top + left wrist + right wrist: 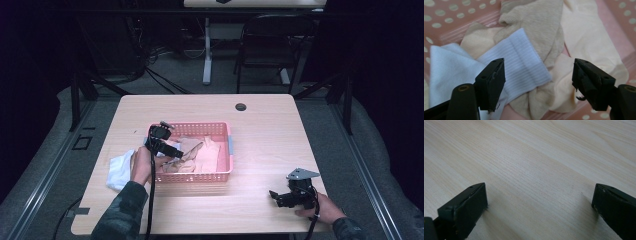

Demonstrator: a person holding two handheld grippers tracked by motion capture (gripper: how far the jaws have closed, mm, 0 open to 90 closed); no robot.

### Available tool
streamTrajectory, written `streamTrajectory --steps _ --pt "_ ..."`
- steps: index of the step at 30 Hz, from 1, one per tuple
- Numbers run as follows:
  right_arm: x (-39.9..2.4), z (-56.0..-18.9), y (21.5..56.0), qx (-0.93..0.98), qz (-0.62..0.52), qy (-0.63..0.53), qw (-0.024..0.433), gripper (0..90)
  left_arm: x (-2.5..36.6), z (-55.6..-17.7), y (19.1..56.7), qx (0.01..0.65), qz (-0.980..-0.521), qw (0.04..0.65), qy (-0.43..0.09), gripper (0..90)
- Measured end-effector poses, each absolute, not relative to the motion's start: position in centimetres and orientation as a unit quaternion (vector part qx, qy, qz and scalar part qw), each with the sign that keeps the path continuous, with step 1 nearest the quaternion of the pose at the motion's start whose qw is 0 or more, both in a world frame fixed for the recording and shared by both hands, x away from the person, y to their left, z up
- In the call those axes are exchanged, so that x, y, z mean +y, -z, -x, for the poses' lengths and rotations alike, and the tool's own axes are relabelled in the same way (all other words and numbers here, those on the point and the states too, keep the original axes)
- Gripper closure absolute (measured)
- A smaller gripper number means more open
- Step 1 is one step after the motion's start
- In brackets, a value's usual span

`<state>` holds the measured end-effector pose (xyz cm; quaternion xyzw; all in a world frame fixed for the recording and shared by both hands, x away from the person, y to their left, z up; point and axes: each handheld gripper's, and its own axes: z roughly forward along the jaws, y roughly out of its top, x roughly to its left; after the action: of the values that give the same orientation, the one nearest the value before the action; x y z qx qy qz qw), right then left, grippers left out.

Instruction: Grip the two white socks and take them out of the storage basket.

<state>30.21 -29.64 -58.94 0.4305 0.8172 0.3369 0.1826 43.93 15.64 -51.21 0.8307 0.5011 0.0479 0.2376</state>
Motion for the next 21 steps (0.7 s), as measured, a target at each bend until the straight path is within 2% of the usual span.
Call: streamTrajectory --steps 8,13,21 --pt "-29.6 -30.2 58.9 0.817 -0.431 -0.337 0.182 0.0 15.9 -45.2 52.7 0.526 -0.826 0.196 -0.055 35.5" --pt "-29.6 -30.2 58.9 0.817 -0.431 -0.337 0.182 0.0 15.8 -45.7 53.1 0.527 -0.828 0.184 -0.049 44.2" --pt "-29.6 -30.2 58.9 0.817 -0.431 -0.337 0.182 0.0 15.8 -46.1 53.4 0.524 -0.833 0.165 -0.058 66.5"
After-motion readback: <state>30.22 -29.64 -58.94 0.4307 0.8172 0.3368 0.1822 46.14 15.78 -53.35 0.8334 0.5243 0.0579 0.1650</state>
